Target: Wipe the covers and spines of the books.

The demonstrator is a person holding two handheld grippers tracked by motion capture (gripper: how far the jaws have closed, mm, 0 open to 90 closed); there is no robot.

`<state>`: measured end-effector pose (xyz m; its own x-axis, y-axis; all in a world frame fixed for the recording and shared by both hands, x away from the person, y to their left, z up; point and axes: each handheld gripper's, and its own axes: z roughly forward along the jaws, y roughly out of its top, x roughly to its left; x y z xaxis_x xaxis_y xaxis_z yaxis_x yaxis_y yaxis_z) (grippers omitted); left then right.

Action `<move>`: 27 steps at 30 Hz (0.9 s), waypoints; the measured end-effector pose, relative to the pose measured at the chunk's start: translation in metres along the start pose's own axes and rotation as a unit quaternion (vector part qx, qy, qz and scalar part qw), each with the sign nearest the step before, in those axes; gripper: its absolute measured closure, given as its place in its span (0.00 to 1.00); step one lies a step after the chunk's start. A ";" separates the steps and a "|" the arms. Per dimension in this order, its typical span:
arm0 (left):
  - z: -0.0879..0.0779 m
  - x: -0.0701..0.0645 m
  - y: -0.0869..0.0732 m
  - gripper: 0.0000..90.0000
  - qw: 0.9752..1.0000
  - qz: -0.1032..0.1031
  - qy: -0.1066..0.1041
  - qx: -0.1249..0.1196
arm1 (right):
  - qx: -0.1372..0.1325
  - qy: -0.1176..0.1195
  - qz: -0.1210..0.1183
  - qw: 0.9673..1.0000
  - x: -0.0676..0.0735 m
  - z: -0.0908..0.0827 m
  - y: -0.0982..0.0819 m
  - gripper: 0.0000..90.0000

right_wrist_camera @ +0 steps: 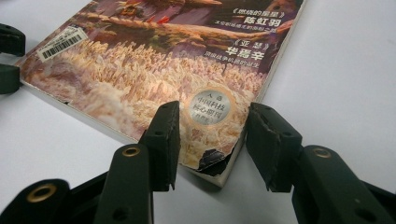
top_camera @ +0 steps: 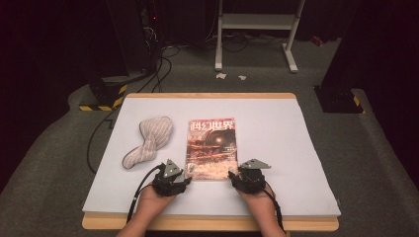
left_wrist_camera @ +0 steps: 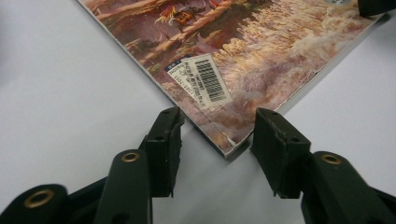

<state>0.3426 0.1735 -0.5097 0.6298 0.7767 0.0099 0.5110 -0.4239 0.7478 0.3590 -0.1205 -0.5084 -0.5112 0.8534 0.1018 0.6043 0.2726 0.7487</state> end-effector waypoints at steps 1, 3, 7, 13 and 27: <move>0.000 0.000 0.000 0.60 1.000 -0.002 0.000 -0.001 | -0.001 0.000 -0.002 1.000 0.000 0.000 0.000 0.61; 0.000 0.000 0.000 0.60 1.000 -0.002 0.000 -0.001 | -0.001 0.000 -0.002 1.000 0.001 0.001 0.000 0.61; 0.000 0.001 0.000 0.60 1.000 -0.001 -0.002 -0.002 | -0.002 0.001 -0.002 1.000 0.000 0.001 0.000 0.61; -0.003 0.003 0.000 0.56 1.000 -0.001 0.000 -0.012 | -0.010 0.001 -0.004 1.000 -0.001 0.000 0.001 0.60; -0.032 0.042 -0.009 0.48 0.997 -0.041 0.048 -0.048 | -0.049 -0.039 0.003 0.998 -0.027 -0.023 -0.002 0.55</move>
<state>0.3457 0.2251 -0.4944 0.5277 0.8494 0.0062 0.4969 -0.3145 0.8088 0.3570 -0.1542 -0.4974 -0.4570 0.8876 0.0578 0.5427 0.2268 0.8087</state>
